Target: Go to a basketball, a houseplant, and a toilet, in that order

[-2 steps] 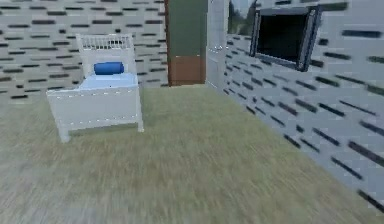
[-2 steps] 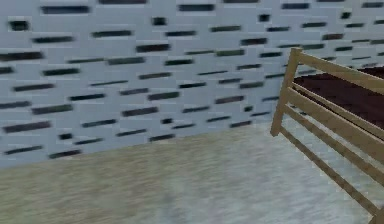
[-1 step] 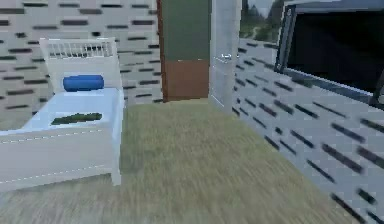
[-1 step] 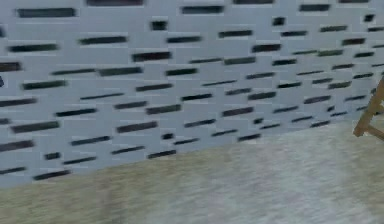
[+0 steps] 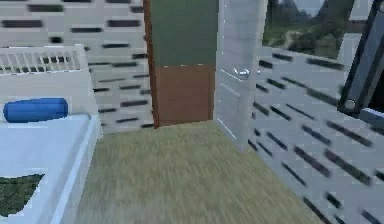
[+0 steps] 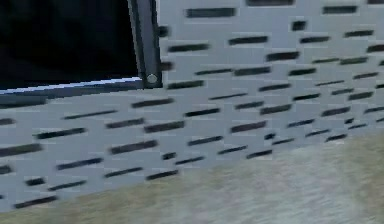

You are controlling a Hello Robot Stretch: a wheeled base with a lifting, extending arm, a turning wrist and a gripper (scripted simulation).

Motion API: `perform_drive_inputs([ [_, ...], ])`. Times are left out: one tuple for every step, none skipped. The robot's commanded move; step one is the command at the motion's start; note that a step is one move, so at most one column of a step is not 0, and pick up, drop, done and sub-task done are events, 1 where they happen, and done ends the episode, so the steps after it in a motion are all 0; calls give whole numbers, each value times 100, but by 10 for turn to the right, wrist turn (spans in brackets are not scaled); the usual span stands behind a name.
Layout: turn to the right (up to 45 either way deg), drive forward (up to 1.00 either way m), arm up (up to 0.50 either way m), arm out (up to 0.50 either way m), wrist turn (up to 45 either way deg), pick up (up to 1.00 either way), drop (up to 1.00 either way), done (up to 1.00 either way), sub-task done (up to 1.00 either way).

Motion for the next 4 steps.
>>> perform_drive_inputs([
  [60,0,0,0,0,0,0,0,0],
  [0,50,0,0,0,0,0,0,0],
  [-210,0,0,0,0,0,0,0,0],
  [0,100,0,0,0,0,0,0,0],
])
